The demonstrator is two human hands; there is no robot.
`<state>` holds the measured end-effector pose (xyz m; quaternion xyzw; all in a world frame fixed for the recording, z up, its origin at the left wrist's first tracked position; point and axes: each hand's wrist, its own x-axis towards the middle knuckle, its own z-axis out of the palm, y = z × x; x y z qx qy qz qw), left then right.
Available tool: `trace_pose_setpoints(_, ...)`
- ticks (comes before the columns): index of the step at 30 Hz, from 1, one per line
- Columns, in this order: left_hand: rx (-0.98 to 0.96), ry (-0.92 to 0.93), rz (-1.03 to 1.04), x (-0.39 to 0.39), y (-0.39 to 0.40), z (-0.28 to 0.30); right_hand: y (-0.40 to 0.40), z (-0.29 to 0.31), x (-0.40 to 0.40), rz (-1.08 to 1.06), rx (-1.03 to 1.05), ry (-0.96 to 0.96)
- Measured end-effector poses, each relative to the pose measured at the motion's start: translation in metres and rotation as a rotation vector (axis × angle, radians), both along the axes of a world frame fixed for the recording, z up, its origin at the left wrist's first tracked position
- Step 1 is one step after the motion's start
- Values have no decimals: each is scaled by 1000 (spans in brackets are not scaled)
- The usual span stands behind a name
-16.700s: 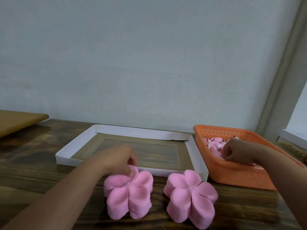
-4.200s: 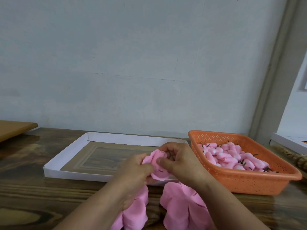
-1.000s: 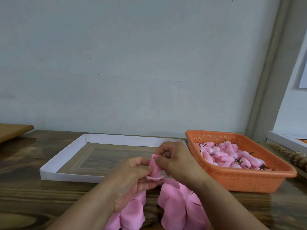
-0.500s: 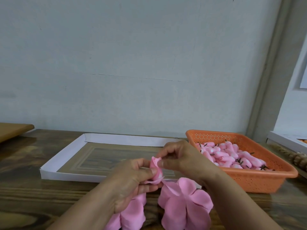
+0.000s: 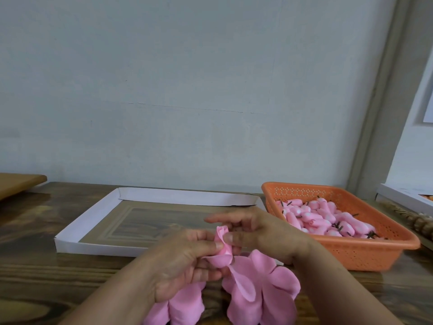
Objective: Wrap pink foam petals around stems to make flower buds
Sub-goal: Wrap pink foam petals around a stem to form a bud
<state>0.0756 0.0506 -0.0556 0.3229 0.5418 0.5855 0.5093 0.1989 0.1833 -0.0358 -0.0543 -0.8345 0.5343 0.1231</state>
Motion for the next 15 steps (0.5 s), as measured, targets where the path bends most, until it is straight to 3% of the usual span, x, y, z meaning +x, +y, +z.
trace_pose_setpoints(10, 6, 24, 13, -3, -2, 1, -2, 3, -1, -54, 25, 79)
trace_pose_setpoints(15, 2, 60, 28, -4, -1, 1, -4, 7, 1, -53, -12, 25)
